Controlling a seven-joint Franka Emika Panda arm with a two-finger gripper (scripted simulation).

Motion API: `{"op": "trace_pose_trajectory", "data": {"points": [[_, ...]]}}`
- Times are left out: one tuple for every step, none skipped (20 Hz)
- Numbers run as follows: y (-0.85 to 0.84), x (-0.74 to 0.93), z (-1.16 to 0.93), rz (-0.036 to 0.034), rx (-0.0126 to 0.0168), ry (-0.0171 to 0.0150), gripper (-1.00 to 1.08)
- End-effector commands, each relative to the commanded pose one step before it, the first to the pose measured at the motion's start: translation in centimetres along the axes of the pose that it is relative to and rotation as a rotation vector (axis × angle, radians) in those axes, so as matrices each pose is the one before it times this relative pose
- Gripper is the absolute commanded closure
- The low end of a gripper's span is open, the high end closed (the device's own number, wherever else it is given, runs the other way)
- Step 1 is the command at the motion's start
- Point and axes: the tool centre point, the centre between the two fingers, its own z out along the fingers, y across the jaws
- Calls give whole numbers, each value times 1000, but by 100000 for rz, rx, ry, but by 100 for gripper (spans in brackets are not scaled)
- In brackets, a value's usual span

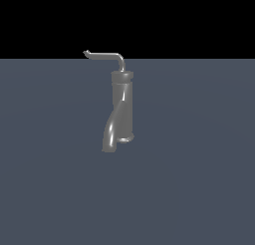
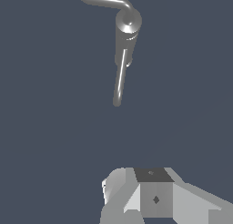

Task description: Turn on the faucet by rotating a designated handle.

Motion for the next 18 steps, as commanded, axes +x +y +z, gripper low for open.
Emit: {"op": "trace_pose_trajectory", "data": {"points": [[1,0,0,0,0,0,108],[28,21,-7,110,-28,38,108],[82,65,-16,300,-72,100,108],[135,104,-27,498,-121,167,108],[187,144,-37,681,-167,229,108],[236,178,-46,844,-211,287,108],[256,190,-48,894,-230,310,108],[207,149,-38,699,-188,250,108],[150,104,-27,480,-137,180,108],[94,59,-17,274,-86,112,108],[36,19,-5,69,-31,39,108],[-16,-21,1,-66,13,-17,108],[-49,-16,9,-94,46,-58,108],[-27,17,3,93,21,-21,108],[-7,53,2,267,13,-6,108],[-8,79,1,391,9,3,108],[-10,104,2,517,13,3,108],[-20,125,3,619,20,-3,108]]}}
